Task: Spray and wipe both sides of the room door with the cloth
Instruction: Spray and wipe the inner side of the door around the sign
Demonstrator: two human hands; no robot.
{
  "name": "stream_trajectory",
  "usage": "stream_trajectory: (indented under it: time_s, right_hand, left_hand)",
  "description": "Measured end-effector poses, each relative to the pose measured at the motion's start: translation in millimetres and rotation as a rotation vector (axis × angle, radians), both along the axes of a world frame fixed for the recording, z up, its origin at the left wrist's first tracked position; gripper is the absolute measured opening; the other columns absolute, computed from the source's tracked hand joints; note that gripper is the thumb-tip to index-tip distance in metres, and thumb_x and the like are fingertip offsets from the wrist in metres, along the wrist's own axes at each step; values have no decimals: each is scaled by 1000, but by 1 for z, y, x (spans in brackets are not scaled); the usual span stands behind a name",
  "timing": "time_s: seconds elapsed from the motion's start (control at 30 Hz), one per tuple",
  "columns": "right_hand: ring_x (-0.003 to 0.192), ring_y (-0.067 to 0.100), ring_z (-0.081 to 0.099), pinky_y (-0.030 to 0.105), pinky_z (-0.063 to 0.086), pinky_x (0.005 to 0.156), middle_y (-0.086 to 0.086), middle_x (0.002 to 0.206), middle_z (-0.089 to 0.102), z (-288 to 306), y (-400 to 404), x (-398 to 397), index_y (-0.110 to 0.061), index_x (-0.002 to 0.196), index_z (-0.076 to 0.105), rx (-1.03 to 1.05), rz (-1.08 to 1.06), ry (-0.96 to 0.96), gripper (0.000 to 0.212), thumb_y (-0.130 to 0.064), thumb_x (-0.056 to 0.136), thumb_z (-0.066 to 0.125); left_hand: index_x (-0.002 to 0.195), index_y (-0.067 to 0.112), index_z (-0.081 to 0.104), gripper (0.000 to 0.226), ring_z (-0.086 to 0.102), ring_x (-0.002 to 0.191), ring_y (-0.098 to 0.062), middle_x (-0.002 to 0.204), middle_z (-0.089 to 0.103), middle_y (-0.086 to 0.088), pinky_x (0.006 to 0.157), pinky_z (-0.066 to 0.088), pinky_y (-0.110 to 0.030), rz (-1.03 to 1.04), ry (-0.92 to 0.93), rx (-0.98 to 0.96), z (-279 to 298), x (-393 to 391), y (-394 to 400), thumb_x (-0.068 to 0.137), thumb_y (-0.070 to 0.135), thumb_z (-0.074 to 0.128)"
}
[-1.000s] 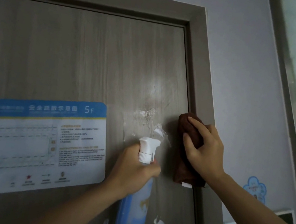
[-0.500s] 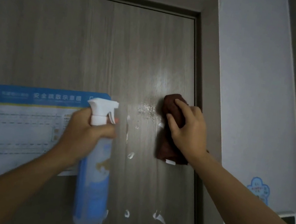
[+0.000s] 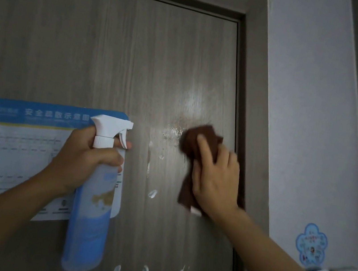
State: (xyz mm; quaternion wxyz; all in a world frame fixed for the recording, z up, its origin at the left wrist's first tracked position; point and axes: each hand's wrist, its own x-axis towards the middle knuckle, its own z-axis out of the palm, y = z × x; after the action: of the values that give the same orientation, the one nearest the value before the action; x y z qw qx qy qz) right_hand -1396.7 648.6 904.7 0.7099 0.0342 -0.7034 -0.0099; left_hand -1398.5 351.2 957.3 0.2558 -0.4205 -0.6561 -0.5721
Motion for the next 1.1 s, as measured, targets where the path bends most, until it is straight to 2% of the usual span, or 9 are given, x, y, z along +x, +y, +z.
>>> stream_trajectory:
  time_s: [0.17, 0.37, 0.47, 0.57, 0.67, 0.73, 0.83, 0.93, 1.1]
  right_hand:
    - [98, 33, 50, 46, 46, 80, 20, 126, 55, 58, -13, -1, -22, 152, 44, -84, 23, 50, 53, -38, 102, 45]
    - [96, 34, 54, 46, 49, 79, 21, 124, 55, -66, -9, 3, -20, 157, 32, 263, 49, -91, 70, -42, 94, 55]
    - [97, 40, 56, 49, 50, 80, 24, 126, 53, -65, 1, 3, -20, 157, 33, 354, -16, -110, 71, -41, 93, 55]
    - [109, 42, 50, 51, 46, 91, 26, 137, 48, -5, 4, 1, -16, 156, 40, 149, 11, -11, 64, -38, 96, 49]
    - [138, 42, 40, 52, 37, 110, 24, 156, 37, 56, -1, -5, -12, 157, 39, -123, 50, 81, 60, -33, 101, 44]
    - [149, 39, 32, 49, 34, 118, 20, 165, 29, 73, -2, -10, -8, 157, 38, -141, 138, 144, 58, -25, 103, 48]
    - [147, 36, 38, 49, 41, 113, 21, 169, 17, 49, 2, -9, -8, 160, 33, -11, 257, 127, 62, -22, 104, 55]
    - [150, 40, 33, 57, 41, 110, 21, 171, 6, -12, 6, -1, -10, 163, 21, 209, 232, -54, 74, -28, 101, 58]
    - [149, 42, 33, 57, 43, 111, 24, 168, 17, -14, 22, 3, -9, 162, 25, 284, 153, -76, 65, -29, 105, 51]
  left_hand:
    - [100, 19, 80, 44, 75, 91, -29, 103, 80, -7, 81, 60, -47, 5, 46, -67, -2, -3, -4, 56, 23, 80]
    - [97, 19, 80, 49, 75, 88, -29, 101, 78, -11, 77, 59, -45, -12, 60, -48, -4, -4, -1, 51, 36, 76]
    - [95, 19, 79, 46, 75, 88, -30, 102, 79, -10, 78, 61, -47, 3, 77, -40, -7, -3, 1, 51, 35, 76]
    - [96, 17, 77, 49, 75, 86, -28, 103, 80, -8, 78, 60, -48, 6, 61, -36, -7, -5, 1, 51, 34, 75]
    - [98, 16, 76, 52, 74, 87, -29, 103, 80, -8, 79, 60, -50, 10, 59, -42, -7, -5, 0, 50, 35, 75]
    - [100, 15, 77, 52, 75, 89, -31, 103, 79, -8, 81, 60, -53, 14, 64, -45, -8, -6, -1, 51, 35, 75]
    - [100, 13, 77, 53, 74, 92, -30, 103, 79, -7, 83, 60, -52, 14, 76, -47, -9, -7, -1, 52, 35, 75]
    - [101, 11, 77, 55, 74, 92, -29, 103, 79, -6, 84, 60, -51, 16, 86, -45, -10, -8, -1, 52, 36, 74]
    - [101, 16, 76, 49, 74, 94, -25, 102, 79, -6, 83, 60, -48, 18, 88, -48, -8, -10, 0, 54, 31, 76]
